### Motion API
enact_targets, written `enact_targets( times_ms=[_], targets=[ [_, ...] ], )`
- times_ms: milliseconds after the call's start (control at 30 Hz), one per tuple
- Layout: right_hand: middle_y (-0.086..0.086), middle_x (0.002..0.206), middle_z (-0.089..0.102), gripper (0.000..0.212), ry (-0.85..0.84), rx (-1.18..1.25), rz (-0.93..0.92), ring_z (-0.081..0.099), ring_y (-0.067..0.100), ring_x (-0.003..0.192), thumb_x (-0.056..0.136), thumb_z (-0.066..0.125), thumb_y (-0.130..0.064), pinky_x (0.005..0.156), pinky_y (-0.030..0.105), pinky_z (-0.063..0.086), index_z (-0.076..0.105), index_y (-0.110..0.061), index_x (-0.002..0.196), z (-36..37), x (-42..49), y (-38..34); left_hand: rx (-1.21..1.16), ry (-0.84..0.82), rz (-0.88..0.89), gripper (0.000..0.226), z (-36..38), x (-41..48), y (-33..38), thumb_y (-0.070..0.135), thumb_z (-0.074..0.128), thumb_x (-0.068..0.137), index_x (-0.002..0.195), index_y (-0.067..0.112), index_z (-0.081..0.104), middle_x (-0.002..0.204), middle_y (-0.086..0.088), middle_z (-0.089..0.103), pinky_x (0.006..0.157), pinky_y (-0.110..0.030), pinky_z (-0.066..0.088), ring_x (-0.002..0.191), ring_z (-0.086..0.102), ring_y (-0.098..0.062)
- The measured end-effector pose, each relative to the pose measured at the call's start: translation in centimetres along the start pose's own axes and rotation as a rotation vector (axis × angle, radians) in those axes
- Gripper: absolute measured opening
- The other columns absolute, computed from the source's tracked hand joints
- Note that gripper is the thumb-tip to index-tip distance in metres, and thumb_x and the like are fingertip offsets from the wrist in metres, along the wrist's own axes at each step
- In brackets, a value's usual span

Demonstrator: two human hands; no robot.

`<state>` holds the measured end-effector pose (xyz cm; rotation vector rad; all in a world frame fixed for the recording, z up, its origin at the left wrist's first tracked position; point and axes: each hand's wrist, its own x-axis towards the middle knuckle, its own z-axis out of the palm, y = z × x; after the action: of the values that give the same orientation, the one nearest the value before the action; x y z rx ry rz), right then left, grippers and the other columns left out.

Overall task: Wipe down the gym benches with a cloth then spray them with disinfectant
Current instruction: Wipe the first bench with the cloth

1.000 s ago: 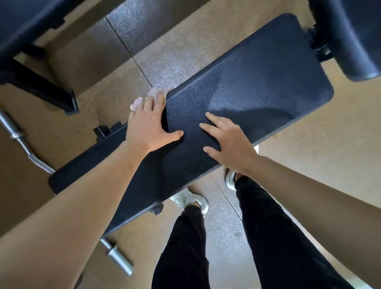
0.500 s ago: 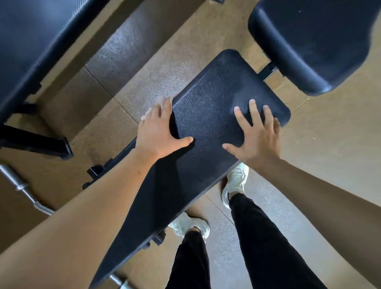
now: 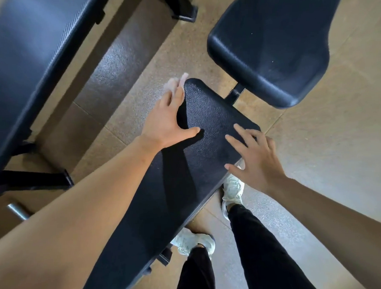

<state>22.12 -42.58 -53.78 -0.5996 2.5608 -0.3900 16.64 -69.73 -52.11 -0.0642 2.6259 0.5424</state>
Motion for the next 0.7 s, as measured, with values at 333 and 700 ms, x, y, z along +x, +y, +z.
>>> enact_targets(
  times_ms=[333, 700],
  targets=[
    [0.005, 0.165, 0.028, 0.074, 0.017, -0.007, -0.027, 0.028, 0.029, 0.148, 0.086, 0.073, -0.045, 0.110, 0.052, 0.037, 0.045, -0.021, 0.151, 1.1, -1.7, 2.1, 0.303, -0.086, 0.172, 0.102, 0.8, 5.1, 4.1, 0.082, 0.052, 0.070, 0.156, 0.029, 0.036, 0.166, -0.008, 0.026, 0.124, -0.057, 0.018, 0.157, 0.012, -0.035],
    [0.005, 0.139, 0.060, 0.040, 0.238, 0.549, 0.090, 0.053, 0.018, 0.129, 0.091, 0.071, -0.013, 0.113, 0.011, 0.030, 0.066, -0.009, 0.131, -1.4, 0.2, 3.2, 0.366, -0.043, 0.427, 0.097, 4.1, 1.4, 6.5, 0.071, 0.056, 0.076, 0.161, 0.039, 0.023, 0.168, -0.003, 0.025, 0.124, -0.056, 0.014, 0.159, 0.008, -0.028]
  ],
)
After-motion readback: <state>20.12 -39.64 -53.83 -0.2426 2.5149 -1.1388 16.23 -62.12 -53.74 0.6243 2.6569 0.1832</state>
